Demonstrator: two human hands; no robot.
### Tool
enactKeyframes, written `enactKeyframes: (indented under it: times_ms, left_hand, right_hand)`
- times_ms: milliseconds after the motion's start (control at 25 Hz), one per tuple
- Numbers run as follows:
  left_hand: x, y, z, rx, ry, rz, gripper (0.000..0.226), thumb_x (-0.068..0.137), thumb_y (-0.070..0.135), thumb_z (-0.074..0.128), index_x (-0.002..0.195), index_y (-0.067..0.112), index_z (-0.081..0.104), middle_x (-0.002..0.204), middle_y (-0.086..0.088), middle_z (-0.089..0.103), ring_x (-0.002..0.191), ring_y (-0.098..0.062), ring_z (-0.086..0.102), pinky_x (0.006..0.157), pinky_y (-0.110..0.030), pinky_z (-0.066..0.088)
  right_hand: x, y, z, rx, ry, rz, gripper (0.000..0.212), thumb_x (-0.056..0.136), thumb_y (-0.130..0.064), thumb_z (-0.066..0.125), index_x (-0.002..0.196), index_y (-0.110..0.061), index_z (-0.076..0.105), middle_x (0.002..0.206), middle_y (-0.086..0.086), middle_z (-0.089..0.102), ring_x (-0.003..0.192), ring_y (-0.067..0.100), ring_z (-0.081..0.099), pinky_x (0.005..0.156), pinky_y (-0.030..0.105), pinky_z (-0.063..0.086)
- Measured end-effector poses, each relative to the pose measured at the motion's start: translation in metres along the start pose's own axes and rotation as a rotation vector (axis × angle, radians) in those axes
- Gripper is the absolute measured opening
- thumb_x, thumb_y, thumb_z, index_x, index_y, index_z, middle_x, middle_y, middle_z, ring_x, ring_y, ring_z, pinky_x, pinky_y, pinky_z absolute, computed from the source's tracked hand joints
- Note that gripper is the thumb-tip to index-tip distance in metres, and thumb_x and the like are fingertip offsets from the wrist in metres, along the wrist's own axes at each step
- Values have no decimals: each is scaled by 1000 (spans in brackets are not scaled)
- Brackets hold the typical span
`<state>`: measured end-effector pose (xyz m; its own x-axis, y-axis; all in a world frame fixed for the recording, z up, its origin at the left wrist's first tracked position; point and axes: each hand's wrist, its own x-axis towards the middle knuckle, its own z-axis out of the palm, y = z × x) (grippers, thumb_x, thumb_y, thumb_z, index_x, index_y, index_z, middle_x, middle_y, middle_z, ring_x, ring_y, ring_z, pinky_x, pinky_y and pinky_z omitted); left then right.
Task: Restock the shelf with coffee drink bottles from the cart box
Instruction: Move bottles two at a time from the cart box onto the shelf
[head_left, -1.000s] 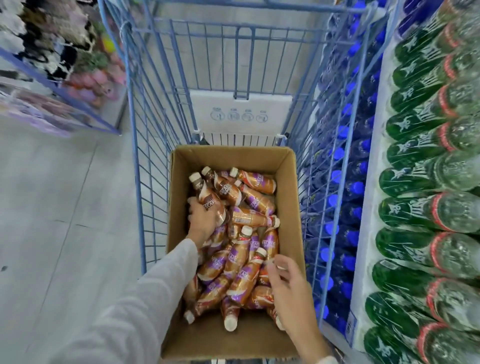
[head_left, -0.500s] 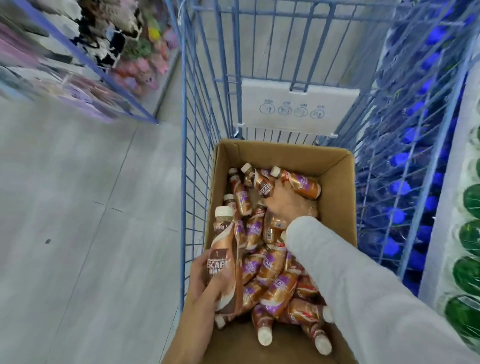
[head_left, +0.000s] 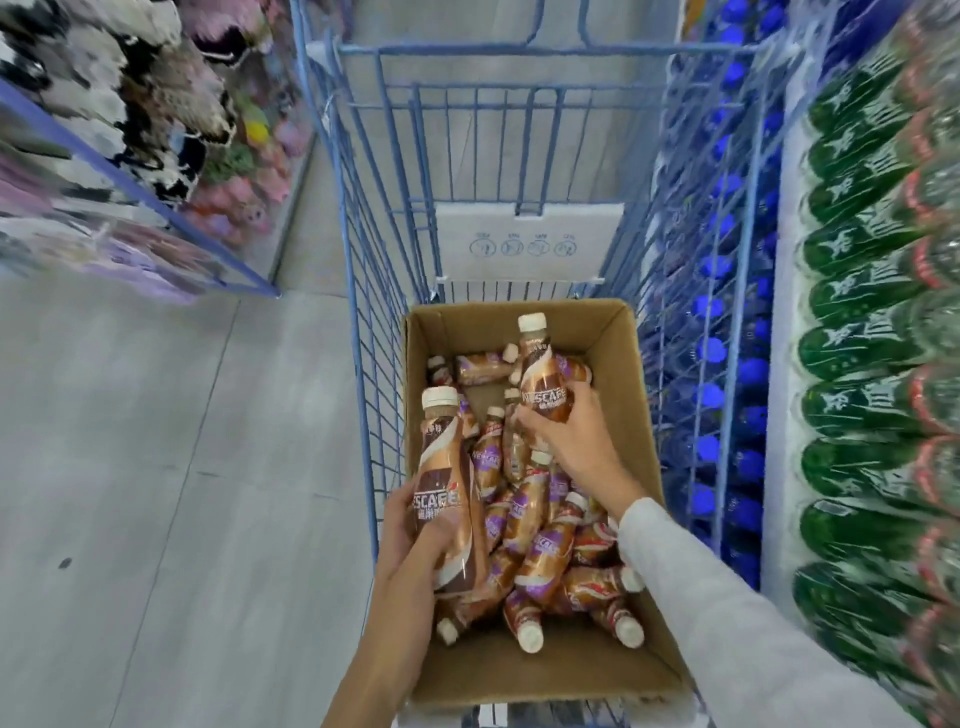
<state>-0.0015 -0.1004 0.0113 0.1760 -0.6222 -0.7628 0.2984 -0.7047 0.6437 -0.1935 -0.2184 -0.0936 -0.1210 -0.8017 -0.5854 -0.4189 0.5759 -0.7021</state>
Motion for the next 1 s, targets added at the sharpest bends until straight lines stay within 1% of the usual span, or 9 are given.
enactKeyframes:
  times_ms: [120,280,360,480,640,720,800,880,1000]
  left_hand:
    - [-17,18,11,27,-129,56,42,79,46,76,117,55,61,113,11,73,101,-16,74,78,-41,63]
    - [-53,40,34,89,-368,134,52,73,45,78,122,53,60,116,9,73,102,-20,75,70,-33,61]
    - [-76,41,48,144,-475,162,54,71,47,77,122,55,60,116,12,72,101,-18,75,69,-33,61]
    - [-111,35,75,216,-635,203,51,73,43,77,121,54,62,115,13,73,101,-19,75,70,-39,61]
    - [-166,13,116,284,-813,244,53,71,40,80,120,51,64,120,8,73,112,-26,70,93,-57,56]
    - [-197,-3,136,321,-909,263,46,75,33,77,116,49,65,116,6,75,108,-27,72,90,-56,57]
    - [-237,-21,156,360,-1002,286,47,74,30,82,116,46,66,114,5,75,104,-25,72,89,-55,56]
    - [-275,-38,173,377,-1065,307,52,72,32,85,119,41,65,115,4,74,106,-23,71,92,-55,56]
    - [-324,-65,189,388,-1175,323,54,73,33,75,126,33,63,120,0,73,105,-20,72,87,-45,59]
  right_hand:
    - [-92,-23,-36,220,97,52,76,66,-70,80,120,-42,34,115,-20,56,99,-3,60,77,20,48]
    - [-197,-39,-75,531,289,40,75,61,-54,87,121,-36,45,109,-13,68,88,-6,68,66,10,52]
    - [-243,-39,-89,633,346,30,67,63,-49,87,121,-41,54,104,-14,74,88,-4,71,70,16,57]
    - [-298,-36,-107,719,438,-1,49,61,-50,86,103,-56,62,103,-17,76,92,4,74,79,28,56]
    - [-367,-15,-135,857,641,-57,50,63,-39,88,107,-45,64,101,-8,78,93,13,75,72,23,57]
    - [-405,-3,-151,898,722,-94,47,73,-28,88,109,-43,62,99,-9,78,89,10,75,67,17,56]
    - [-448,19,-168,912,826,-118,46,80,-16,85,116,-31,60,95,-11,78,85,6,75,64,15,55]
    - [-491,35,-184,913,936,-138,44,80,-16,85,114,-27,60,92,-13,77,82,5,74,64,14,53]
    - [-547,63,-198,931,1087,-166,39,79,-15,86,106,-27,61,86,-12,76,77,3,71,63,15,51]
